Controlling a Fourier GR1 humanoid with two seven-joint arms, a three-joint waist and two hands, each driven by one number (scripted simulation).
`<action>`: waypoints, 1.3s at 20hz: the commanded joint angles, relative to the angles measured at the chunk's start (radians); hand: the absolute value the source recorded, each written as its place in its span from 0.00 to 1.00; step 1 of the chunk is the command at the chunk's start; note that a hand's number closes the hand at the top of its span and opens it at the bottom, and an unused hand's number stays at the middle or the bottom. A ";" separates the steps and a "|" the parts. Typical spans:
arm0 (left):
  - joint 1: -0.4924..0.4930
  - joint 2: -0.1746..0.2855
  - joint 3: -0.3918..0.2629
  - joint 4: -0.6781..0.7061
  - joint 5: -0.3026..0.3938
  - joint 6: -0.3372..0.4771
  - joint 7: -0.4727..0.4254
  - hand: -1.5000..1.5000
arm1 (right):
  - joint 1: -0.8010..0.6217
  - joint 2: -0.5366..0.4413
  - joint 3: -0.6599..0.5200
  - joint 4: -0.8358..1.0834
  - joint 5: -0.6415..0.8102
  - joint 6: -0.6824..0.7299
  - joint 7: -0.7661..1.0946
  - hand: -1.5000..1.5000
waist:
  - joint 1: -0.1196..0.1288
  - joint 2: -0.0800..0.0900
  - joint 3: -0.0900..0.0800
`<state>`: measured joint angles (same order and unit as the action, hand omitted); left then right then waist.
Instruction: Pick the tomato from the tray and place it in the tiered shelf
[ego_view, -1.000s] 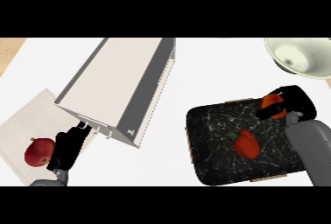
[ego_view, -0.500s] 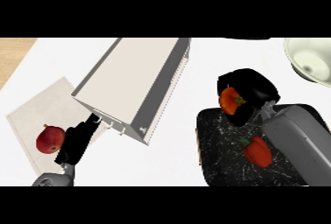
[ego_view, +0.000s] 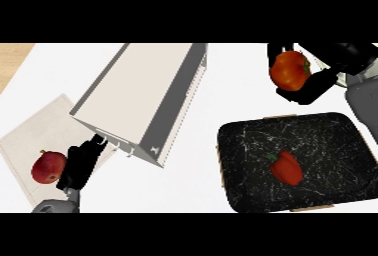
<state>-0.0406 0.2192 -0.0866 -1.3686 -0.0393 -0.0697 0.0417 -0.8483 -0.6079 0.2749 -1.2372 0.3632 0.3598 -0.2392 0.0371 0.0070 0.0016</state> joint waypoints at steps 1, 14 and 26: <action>0.014 -0.023 -0.011 0.033 -0.013 0.011 -0.017 0.50 | -0.155 0.016 -0.141 0.114 -0.137 0.087 -0.046 1.00 | -0.005 0.000 -0.002; -0.031 -0.035 0.003 0.005 -0.015 -0.001 0.036 0.50 | -0.561 0.244 -0.178 0.527 0.021 -0.062 0.045 1.00 | 0.004 0.004 -0.003; -0.029 -0.027 0.003 0.017 -0.043 -0.005 0.020 0.50 | -0.727 0.475 -0.133 0.829 0.149 -0.229 -0.040 1.00 | 0.018 0.012 -0.004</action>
<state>-0.0513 0.1945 -0.0853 -1.3823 -0.0689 -0.0793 0.0614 -1.5287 -0.1866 0.1402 -0.4958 0.4844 0.1718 -0.2414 0.0539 0.0158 -0.0009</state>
